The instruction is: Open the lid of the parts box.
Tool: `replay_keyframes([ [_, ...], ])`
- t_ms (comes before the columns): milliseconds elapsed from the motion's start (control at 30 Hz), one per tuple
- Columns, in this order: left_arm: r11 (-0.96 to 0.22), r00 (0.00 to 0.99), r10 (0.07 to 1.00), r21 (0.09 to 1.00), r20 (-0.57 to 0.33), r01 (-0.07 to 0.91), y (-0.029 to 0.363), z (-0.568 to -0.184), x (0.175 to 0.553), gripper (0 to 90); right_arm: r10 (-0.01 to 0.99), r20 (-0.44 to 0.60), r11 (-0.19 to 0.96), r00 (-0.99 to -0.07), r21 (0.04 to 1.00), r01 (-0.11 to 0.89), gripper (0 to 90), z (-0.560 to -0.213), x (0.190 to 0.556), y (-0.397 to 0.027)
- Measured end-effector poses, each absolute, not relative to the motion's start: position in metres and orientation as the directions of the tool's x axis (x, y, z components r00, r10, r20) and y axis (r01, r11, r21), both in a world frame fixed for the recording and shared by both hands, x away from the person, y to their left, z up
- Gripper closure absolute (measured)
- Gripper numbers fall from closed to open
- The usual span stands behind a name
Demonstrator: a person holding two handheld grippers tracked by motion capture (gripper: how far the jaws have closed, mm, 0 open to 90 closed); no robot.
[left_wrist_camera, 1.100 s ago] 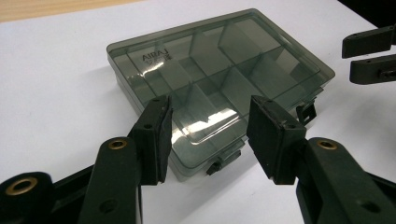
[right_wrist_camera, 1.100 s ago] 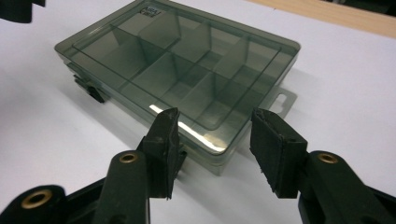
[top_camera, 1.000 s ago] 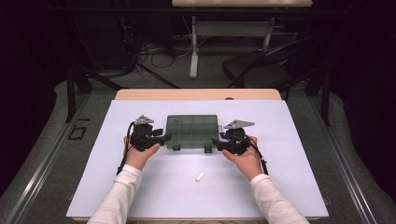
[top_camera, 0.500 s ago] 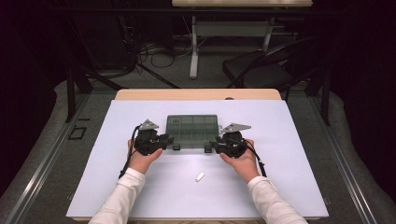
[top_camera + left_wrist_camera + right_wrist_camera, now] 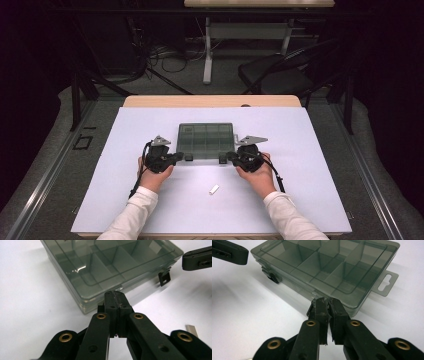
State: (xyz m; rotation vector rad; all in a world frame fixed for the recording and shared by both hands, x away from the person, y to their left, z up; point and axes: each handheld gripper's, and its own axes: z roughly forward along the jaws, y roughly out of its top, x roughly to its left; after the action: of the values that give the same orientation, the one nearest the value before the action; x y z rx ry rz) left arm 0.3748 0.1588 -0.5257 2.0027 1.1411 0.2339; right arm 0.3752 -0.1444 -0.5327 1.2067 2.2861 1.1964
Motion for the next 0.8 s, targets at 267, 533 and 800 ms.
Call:
replay_keyframes([
  [267,-0.275,0.568,0.794,0.703,-0.219,0.656,0.158,-0.533,0.377,90.0,0.789,0.109,0.319,-0.605,0.768,0.555,89.4,-0.542,0.375,-0.141],
  [533,-0.287,0.568,0.795,0.694,-0.212,0.661,0.158,-0.536,0.379,90.0,0.79,0.108,0.32,-0.604,0.767,0.556,89.5,-0.546,0.377,-0.139],
  [800,-0.303,0.575,0.794,0.691,-0.198,0.657,0.154,-0.539,0.38,90.0,0.794,0.117,0.309,-0.597,0.768,0.561,89.4,-0.548,0.379,-0.139],
])
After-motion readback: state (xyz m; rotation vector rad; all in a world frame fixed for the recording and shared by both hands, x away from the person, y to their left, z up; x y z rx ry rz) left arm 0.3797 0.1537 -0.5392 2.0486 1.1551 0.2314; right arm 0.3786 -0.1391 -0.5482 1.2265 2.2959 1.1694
